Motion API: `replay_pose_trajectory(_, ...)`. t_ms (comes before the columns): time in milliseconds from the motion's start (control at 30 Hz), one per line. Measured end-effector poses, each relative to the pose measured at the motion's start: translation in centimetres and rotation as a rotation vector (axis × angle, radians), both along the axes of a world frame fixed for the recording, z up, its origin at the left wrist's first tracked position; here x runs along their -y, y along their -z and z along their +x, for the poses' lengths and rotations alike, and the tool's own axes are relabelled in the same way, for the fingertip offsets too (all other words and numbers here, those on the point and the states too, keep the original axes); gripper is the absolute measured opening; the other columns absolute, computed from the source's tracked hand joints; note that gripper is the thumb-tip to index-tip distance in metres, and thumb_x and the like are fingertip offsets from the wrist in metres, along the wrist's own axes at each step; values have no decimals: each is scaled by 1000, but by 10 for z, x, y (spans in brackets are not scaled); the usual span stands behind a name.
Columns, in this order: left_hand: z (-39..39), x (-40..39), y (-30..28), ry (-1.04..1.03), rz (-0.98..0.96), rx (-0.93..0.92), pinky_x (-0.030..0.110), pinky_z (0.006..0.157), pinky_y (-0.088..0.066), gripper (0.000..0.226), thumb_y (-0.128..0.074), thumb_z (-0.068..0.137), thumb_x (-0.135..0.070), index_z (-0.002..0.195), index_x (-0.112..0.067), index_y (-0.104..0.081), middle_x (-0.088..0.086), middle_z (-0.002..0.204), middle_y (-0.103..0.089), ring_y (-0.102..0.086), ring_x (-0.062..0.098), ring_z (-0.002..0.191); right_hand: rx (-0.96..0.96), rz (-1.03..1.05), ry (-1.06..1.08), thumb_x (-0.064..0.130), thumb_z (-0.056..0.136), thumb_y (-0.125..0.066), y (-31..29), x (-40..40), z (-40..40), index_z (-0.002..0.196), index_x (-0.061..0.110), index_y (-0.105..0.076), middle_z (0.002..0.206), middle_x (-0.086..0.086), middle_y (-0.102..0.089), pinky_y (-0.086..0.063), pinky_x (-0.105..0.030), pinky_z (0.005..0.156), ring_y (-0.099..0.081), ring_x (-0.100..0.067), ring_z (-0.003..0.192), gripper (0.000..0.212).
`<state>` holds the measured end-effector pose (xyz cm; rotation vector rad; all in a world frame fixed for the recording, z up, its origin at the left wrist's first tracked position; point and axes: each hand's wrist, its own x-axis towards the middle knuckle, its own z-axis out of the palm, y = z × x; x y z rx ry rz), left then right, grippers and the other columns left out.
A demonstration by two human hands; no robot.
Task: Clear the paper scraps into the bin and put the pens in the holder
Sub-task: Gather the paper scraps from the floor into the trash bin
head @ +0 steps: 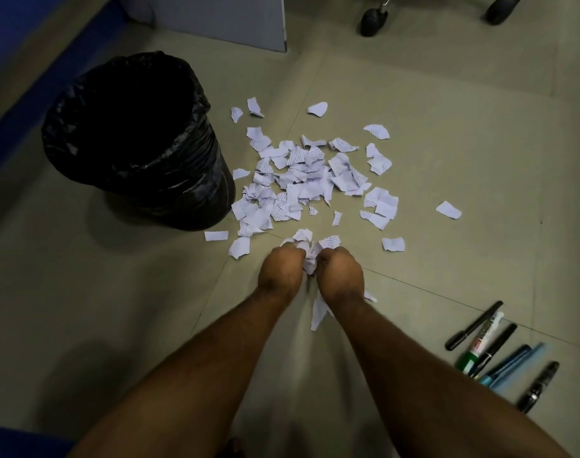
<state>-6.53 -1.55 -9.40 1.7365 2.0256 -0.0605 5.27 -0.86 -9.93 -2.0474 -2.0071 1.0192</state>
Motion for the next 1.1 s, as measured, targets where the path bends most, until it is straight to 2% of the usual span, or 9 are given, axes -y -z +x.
replay_pose_trajectory(100, -2, -1, -11, -187, 79, 76, 30, 88, -43, 27, -50, 97, -17, 115, -6, -67, 15, 120, -64, -60, 32, 111, -138, -19, 166, 17, 94, -57, -2, -2, 0, 107, 6, -71, 109, -15, -69, -45, -32, 79, -62, -31, 103, 22)
replay_pose_trajectory(233, -8, -4, -36, -378, 185, 193, 27, 64, -38, 16, -52, 91, -9, 82, -10, -66, 15, 94, -70, -64, 30, 88, -290, 89, 400, 17, 89, -60, -23, -5, -8, 90, 12, -74, 90, -9, -74, -37, -25, 67, -65, -30, 85, 15)
replay_pose_trajectory(333, -12, -10, -66, -442, 240, 226, 30, 61, -40, 15, -52, 89, -6, 84, -6, -66, 20, 94, -69, -62, 32, 82, -409, 117, 490, 21, 90, -63, -49, -15, -21, 89, 11, -73, 86, -6, -73, -37, -23, 67, -65, -25, 81, 15)
replay_pose_trajectory(467, -26, -18, -115, -502, 374, 261, 35, 66, -48, 13, -55, 87, -6, 80, -3, -66, 17, 83, -67, -62, 34, 81, -582, 182, 523, 25, 88, -64, -89, -29, -46, 88, 15, -73, 81, -1, -73, -56, -33, 72, -69, -24, 78, 13)
replay_pose_trajectory(567, -47, -18, -156, -567, 478, 310, 34, 75, -54, 20, -56, 86, -8, 96, -6, -73, 10, 93, -74, -68, 29, 88, -700, 230, 485, 26, 88, -65, -129, -38, -70, 84, 21, -71, 79, 6, -72, -59, -40, 74, -70, -21, 77, 9)
replay_pose_trajectory(733, -88, -31, -228, -616, 672, 314, 29, 66, -51, 14, -56, 87, -9, 85, -8, -70, 5, 81, -71, -64, 21, 76, -831, 328, 378, 28, 86, -64, -198, -59, -123, 81, 30, -64, 79, 9, -71, -60, -43, 73, -71, -21, 75, 5)
replay_pose_trajectory(833, -128, -41, -263, -641, 771, 295, 25, 63, -50, 14, -56, 87, -12, 77, -9, -66, 4, 75, -67, -62, 18, 69, -817, 414, 264, 23, 87, -65, -239, -71, -164, 83, 21, -70, 76, 8, -68, -50, -25, 66, -65, -14, 72, 6)
replay_pose_trajectory(933, -183, -51, -269, -649, 664, 264, 18, 52, -41, 17, -57, 85, -15, 69, -12, -58, 1, 66, -61, -59, 19, 62, -652, 381, 82, 17, 87, -60, -261, -81, -206, 81, 14, -71, 76, 1, -69, -41, -24, 60, -63, -19, 73, 12)
replay_pose_trajectory(1100, -229, -60, -248, -506, 401, 125, 39, 91, -50, 38, -65, 82, -25, 118, -12, -62, 14, 120, -65, -60, 34, 111, -247, 301, -209, 19, 84, -62, -260, -93, -241, 107, 13, -69, 108, -10, -71, -52, -33, 82, -67, -31, 100, 24)
